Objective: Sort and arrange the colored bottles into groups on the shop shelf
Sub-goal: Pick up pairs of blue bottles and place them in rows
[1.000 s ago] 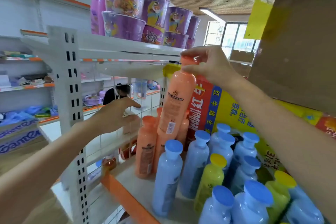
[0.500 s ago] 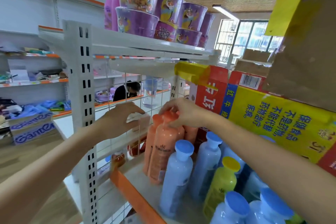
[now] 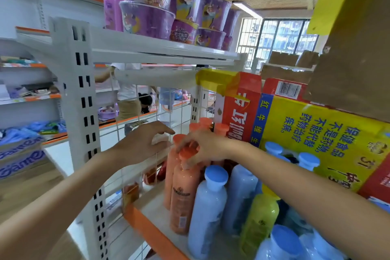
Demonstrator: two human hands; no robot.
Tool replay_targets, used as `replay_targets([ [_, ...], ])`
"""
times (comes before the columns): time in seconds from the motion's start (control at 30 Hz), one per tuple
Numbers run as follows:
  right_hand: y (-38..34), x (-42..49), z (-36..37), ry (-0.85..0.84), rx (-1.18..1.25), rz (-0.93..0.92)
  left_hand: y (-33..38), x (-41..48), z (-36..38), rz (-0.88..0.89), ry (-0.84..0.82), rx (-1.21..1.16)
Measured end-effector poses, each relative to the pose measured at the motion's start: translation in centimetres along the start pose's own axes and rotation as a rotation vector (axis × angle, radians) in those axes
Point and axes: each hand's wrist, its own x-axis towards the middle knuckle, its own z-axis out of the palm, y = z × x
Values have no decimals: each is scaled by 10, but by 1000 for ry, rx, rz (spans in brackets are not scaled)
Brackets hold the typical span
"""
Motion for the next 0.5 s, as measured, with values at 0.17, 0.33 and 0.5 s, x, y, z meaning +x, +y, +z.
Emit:
replay_targets([
  [0.17, 4, -3, 3, 0, 19, 22, 0, 3, 1, 6, -10, -64],
  [0.33, 12, -19, -9, 208, -14, 47, 6, 9, 6, 49, -10, -74],
  [0.5, 34, -55, -27, 312, -198, 218, 15, 21, 17, 108, -34, -77],
])
